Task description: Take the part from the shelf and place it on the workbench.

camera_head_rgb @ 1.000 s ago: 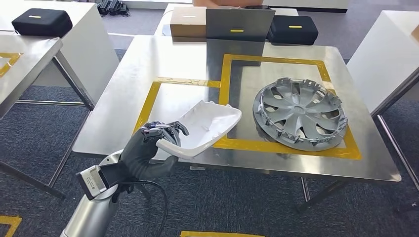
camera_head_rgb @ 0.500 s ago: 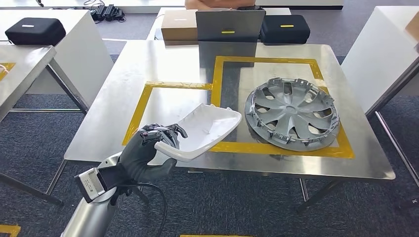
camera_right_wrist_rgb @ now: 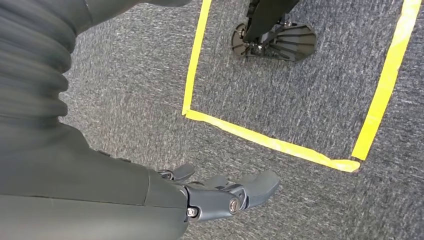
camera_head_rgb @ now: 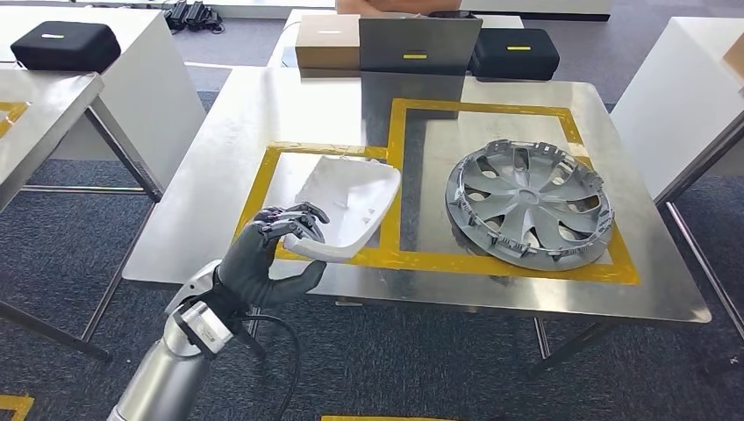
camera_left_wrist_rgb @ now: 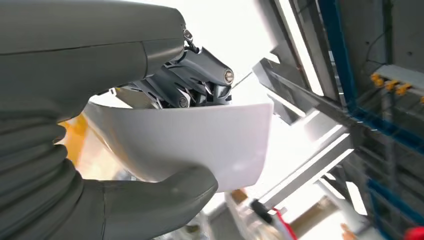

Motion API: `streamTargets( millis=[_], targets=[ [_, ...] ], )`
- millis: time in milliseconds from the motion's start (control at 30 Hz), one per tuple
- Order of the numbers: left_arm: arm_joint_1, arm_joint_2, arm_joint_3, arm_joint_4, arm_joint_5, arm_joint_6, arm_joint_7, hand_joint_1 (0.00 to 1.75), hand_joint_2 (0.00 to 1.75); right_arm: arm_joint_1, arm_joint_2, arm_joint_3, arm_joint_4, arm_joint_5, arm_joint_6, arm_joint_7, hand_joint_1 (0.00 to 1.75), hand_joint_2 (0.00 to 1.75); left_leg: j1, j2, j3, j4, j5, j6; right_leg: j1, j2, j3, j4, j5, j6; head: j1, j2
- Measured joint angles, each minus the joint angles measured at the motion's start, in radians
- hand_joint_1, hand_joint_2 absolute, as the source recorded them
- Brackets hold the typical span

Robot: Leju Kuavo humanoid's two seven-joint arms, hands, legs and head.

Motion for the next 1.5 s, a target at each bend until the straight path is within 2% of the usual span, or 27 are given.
streamTargets(
  millis=[233, 633, 800, 1067, 1367, 1400, 1500],
  targets=[
    [-0.078, -0.011, -0.07, 0.189, -0.164, 0.171, 0.0, 1.75, 1.75, -0.005, 0.0, 0.0, 0.0, 0.008, 0.005, 0.007, 0.0, 1.75, 0.0, 0.0, 0.001, 0.0, 0.001, 0.001, 0.0, 0.0, 0.0, 0.0, 0.001, 0.001, 0.0, 0.0],
    [-0.26, -0.075, -0.174, 0.567, -0.133, 0.278, 0.0, 1.75, 1.75, -0.017, 0.003, 0.001, 0.0, 0.023, 0.028, 0.01, 0.0, 1.75, 0.0, 0.0, 0.0, 0.0, 0.002, 0.001, 0.0, 0.0, 0.0, 0.0, 0.001, 0.002, 0.0, 0.0],
    [-0.331, -0.118, -0.209, 0.734, -0.13, 0.329, 0.0, 1.75, 1.75, -0.016, 0.006, 0.004, 0.0, 0.031, 0.038, 0.01, 0.0, 1.75, 0.0, 0.0, 0.0, 0.0, 0.002, 0.001, 0.0, 0.0, 0.0, 0.0, 0.002, 0.002, 0.0, 0.0],
    [-0.397, -0.168, -0.214, 0.933, -0.124, 0.412, 0.0, 1.75, 1.75, -0.016, 0.012, 0.009, 0.0, 0.039, 0.039, 0.013, 0.0, 1.75, 0.0, 0.0, 0.0, 0.0, 0.002, 0.001, 0.0, 0.0, 0.0, 0.0, 0.002, 0.002, 0.0, 0.0],
    [-0.42, -0.187, -0.211, 1.048, -0.142, 0.539, 0.024, 1.75, 1.75, -0.014, 0.013, 0.01, 0.0, 0.043, 0.036, 0.004, 0.0, 1.75, 0.0, 0.0, 0.0, 0.0, 0.002, 0.001, 0.0, 0.0, 0.0, 0.0, 0.002, 0.002, 0.0, 0.0],
    [-0.422, -0.187, -0.21, 1.055, -0.147, 0.563, 0.028, 1.31, 1.31, -0.014, 0.013, 0.01, 0.0, 0.044, 0.036, 0.004, 0.0, 1.75, 0.0, 0.0, 0.0, 0.0, 0.002, 0.001, 0.0, 0.0, 0.0, 0.0, 0.002, 0.002, 0.0, 0.0],
    [-0.428, -0.187, -0.208, 1.072, -0.159, 0.619, 0.045, 0.0, 1.31, -0.014, 0.013, 0.013, 0.0, 0.049, 0.036, 0.004, 0.0, 1.75, 0.0, 0.0, 0.0, 0.0, 0.002, 0.001, 0.0, 0.0, 0.0, 0.0, 0.002, 0.002, 0.0, 0.0]
  ],
)
